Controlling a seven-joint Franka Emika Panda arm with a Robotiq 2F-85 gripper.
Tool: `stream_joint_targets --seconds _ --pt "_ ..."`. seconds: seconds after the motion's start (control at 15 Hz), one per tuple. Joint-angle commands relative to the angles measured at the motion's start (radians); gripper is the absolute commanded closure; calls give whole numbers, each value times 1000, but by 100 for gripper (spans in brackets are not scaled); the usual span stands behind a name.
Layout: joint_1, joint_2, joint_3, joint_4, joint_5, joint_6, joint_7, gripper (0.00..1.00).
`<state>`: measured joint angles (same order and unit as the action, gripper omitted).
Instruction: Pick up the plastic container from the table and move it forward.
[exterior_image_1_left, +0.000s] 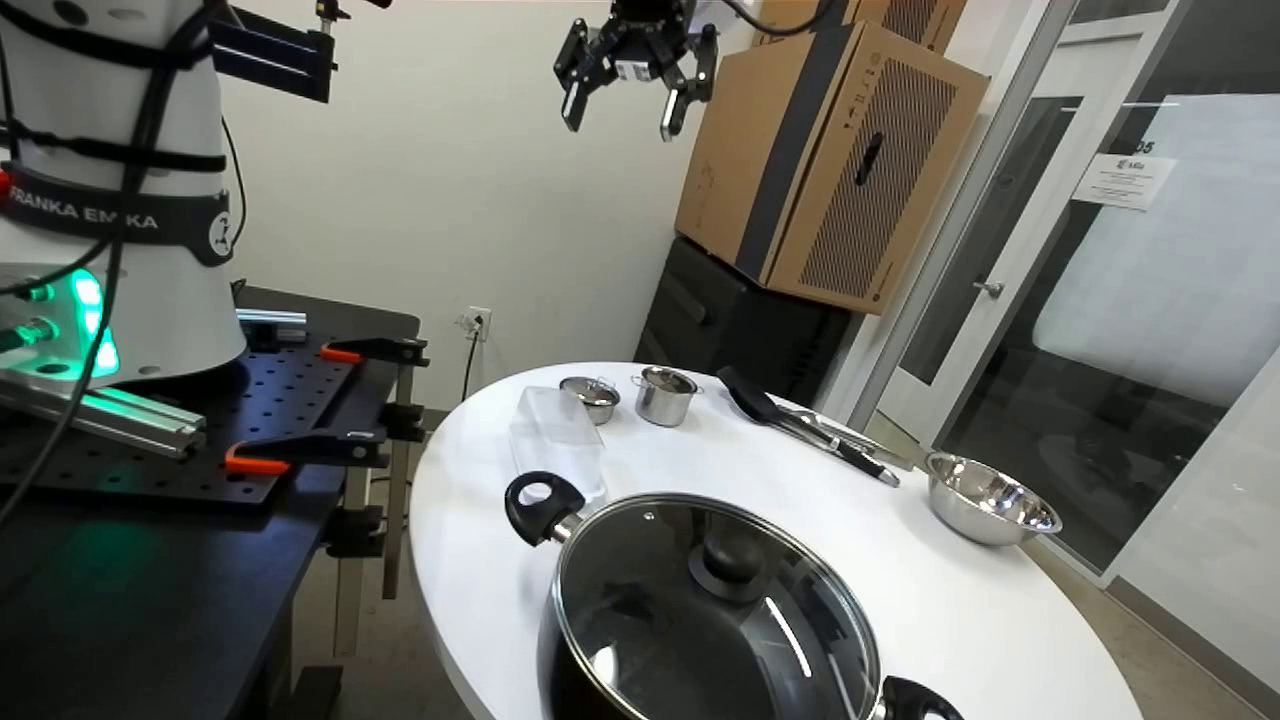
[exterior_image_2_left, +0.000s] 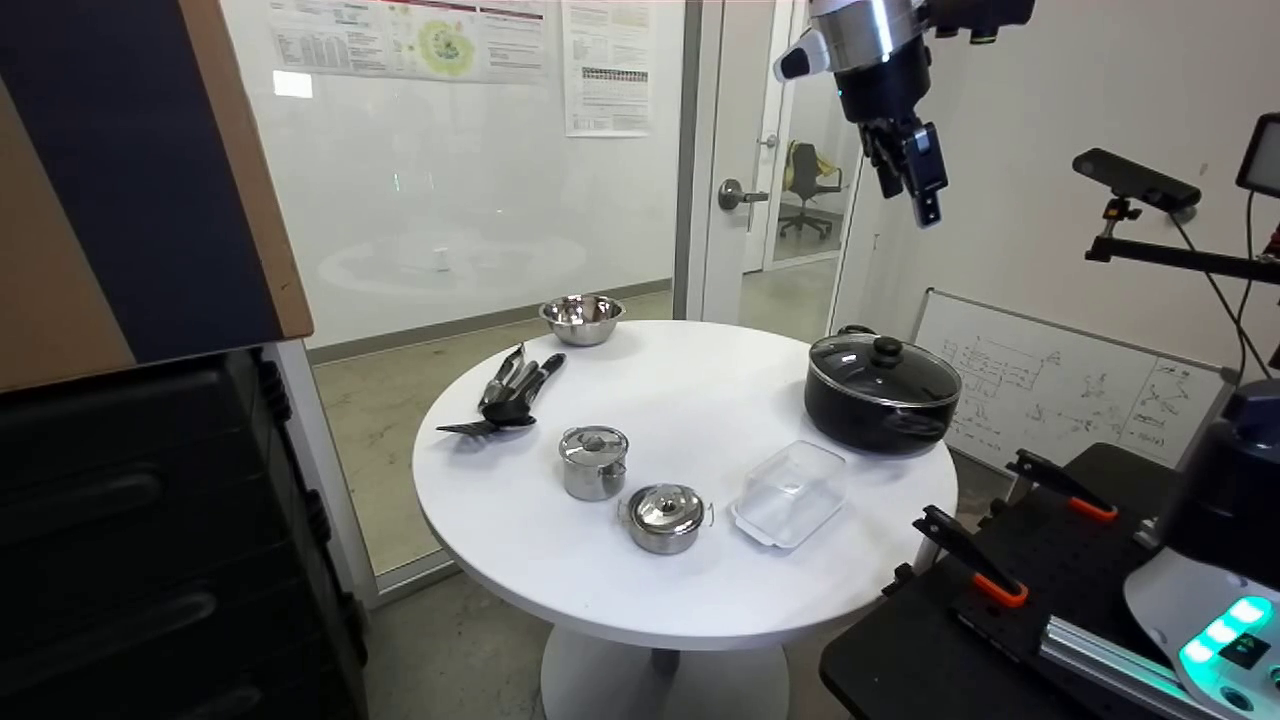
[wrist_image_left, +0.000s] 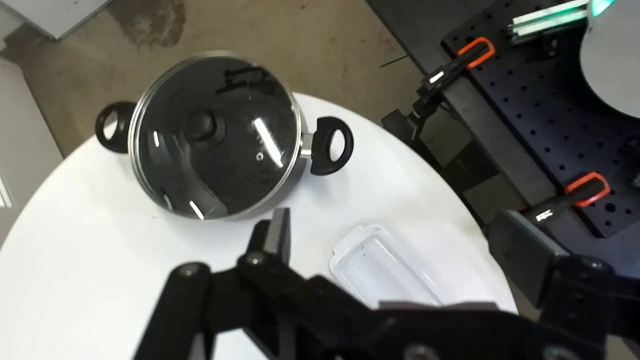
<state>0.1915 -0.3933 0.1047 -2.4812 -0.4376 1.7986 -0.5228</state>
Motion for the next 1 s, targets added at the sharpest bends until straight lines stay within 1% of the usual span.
stream_joint_targets --seconds 0.0,0.13,0.2,0.27,0.33,0.4,0.47,0.6,0.67,0.73,0.8,0.93 --pt "12 100 -37 -13 -46 164 -141 0" --pt "6 158 -39 -16 -42 242 -223 0" --pt "3 185 -34 -12 -42 257 -265 0" --pt "-3 212 -3 17 -81 177 -256 0" --pt "-21 209 32 28 -161 137 -118 0" --pt "-12 181 -2 -11 -77 197 -197 0" --pt "-13 195 8 -3 -112 181 -162 0" --pt "-11 204 20 8 -135 163 -136 0" --pt "-1 187 7 -11 -86 211 -203 0" --pt "2 185 1 -21 -54 247 -241 0" --pt "3 183 -7 -44 -28 309 -293 0" --pt "2 194 -16 -69 9 389 -389 0"
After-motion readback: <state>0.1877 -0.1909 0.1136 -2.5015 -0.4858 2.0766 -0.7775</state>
